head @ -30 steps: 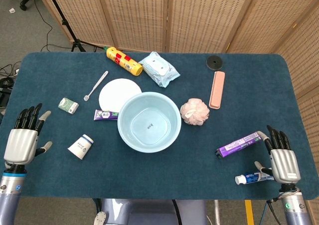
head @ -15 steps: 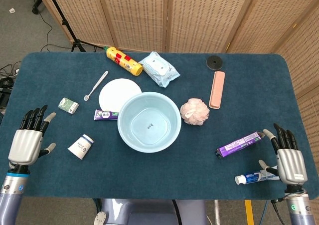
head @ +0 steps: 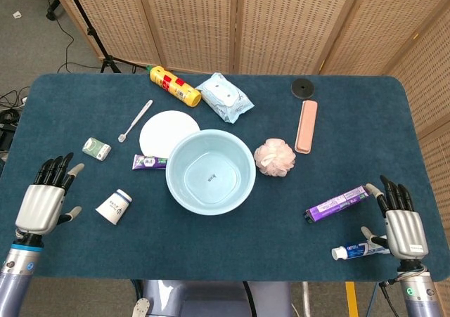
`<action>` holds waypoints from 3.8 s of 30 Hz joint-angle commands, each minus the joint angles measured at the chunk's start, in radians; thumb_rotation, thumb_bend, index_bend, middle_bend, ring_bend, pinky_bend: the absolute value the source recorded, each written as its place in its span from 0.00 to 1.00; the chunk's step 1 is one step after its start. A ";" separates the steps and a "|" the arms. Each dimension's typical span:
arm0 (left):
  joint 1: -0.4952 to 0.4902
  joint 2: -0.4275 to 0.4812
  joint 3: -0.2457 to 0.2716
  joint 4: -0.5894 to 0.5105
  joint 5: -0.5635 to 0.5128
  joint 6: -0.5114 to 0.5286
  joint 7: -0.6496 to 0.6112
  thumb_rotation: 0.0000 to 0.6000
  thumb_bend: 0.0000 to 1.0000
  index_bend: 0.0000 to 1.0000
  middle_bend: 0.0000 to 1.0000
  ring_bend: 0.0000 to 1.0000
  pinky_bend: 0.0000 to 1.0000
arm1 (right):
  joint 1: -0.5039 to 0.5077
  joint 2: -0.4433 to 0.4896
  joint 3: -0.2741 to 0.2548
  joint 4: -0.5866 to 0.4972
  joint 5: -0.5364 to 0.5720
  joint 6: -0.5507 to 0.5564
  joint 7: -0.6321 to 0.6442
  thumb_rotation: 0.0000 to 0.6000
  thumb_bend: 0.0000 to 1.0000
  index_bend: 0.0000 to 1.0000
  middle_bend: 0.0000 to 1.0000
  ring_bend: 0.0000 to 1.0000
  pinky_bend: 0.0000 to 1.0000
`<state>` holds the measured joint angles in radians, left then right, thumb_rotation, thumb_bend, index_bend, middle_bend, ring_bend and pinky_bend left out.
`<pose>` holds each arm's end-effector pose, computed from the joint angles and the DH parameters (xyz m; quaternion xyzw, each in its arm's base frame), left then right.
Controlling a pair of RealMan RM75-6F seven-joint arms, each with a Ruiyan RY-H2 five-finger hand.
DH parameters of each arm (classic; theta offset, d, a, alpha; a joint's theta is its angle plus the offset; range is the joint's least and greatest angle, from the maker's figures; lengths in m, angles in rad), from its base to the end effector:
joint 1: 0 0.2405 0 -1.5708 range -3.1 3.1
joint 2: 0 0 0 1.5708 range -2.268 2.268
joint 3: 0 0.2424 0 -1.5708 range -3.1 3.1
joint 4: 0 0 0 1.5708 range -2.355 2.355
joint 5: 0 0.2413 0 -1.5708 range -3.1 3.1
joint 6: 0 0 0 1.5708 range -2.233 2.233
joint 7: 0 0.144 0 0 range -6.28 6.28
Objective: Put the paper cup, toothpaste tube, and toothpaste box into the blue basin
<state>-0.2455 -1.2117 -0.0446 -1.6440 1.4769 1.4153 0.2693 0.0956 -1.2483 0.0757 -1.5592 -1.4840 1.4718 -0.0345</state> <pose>-0.2652 0.2244 0.0827 -0.6633 -0.3172 -0.3679 0.5692 -0.3049 -0.1916 0.0909 0.5808 -0.3994 0.4051 0.5823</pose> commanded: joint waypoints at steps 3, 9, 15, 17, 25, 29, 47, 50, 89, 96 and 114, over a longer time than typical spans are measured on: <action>-0.046 0.095 0.036 -0.060 0.027 -0.119 -0.016 1.00 0.13 0.17 0.00 0.01 0.09 | 0.000 0.004 0.002 -0.004 -0.002 0.003 0.009 1.00 0.19 0.15 0.00 0.00 0.00; -0.123 0.266 0.066 -0.165 0.052 -0.279 0.013 1.00 0.13 0.17 0.00 0.01 0.09 | 0.001 0.005 0.001 -0.008 -0.011 0.006 0.016 1.00 0.19 0.15 0.00 0.00 0.00; -0.174 0.386 0.099 -0.290 -0.041 -0.443 0.119 1.00 0.13 0.17 0.00 0.01 0.09 | 0.000 0.008 0.001 -0.012 -0.016 0.011 0.027 1.00 0.19 0.15 0.00 0.00 0.00; -0.182 0.397 0.100 -0.309 -0.093 -0.467 0.166 1.00 0.13 0.17 0.00 0.01 0.09 | -0.001 0.010 0.000 -0.014 -0.019 0.014 0.032 1.00 0.19 0.15 0.00 0.00 0.00; -0.192 0.328 0.102 -0.296 -0.214 -0.481 0.272 1.00 0.13 0.17 0.00 0.01 0.09 | -0.001 0.015 0.000 -0.017 -0.028 0.019 0.052 1.00 0.20 0.15 0.00 0.00 0.00; -0.179 0.277 0.095 -0.298 -0.277 -0.421 0.342 1.00 0.13 0.17 0.00 0.01 0.09 | 0.002 0.014 -0.003 -0.016 -0.031 0.013 0.056 1.00 0.20 0.15 0.00 0.00 0.00; -0.144 0.084 0.083 -0.304 -0.358 -0.198 0.567 1.00 0.10 0.28 0.00 0.04 0.09 | 0.008 0.019 -0.012 -0.024 -0.059 0.014 0.093 1.00 0.21 0.15 0.00 0.00 0.00; -0.153 0.063 0.087 -0.293 -0.349 -0.195 0.594 1.00 0.10 0.28 0.00 0.04 0.09 | 0.010 0.020 -0.012 -0.026 -0.062 0.015 0.099 1.00 0.21 0.15 0.00 0.00 0.00; -0.165 -0.113 0.115 -0.069 -0.159 -0.186 0.547 1.00 0.17 0.51 0.07 0.06 0.09 | 0.007 0.025 -0.003 -0.032 -0.051 0.030 0.117 1.00 0.21 0.15 0.00 0.00 0.00; -0.161 -0.136 0.098 -0.022 -0.148 -0.180 0.515 1.00 0.20 0.54 0.08 0.07 0.09 | 0.009 0.023 -0.004 -0.031 -0.051 0.025 0.113 1.00 0.21 0.15 0.00 0.00 0.00; -0.145 -0.154 0.080 0.040 -0.090 -0.147 0.460 1.00 0.31 0.65 0.14 0.10 0.09 | 0.009 0.021 -0.003 -0.030 -0.049 0.024 0.112 1.00 0.21 0.15 0.00 0.00 0.00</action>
<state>-0.3915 -1.3670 0.0363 -1.6030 1.3850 1.2670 0.7305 0.1045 -1.2268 0.0724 -1.5897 -1.5327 1.4959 0.0775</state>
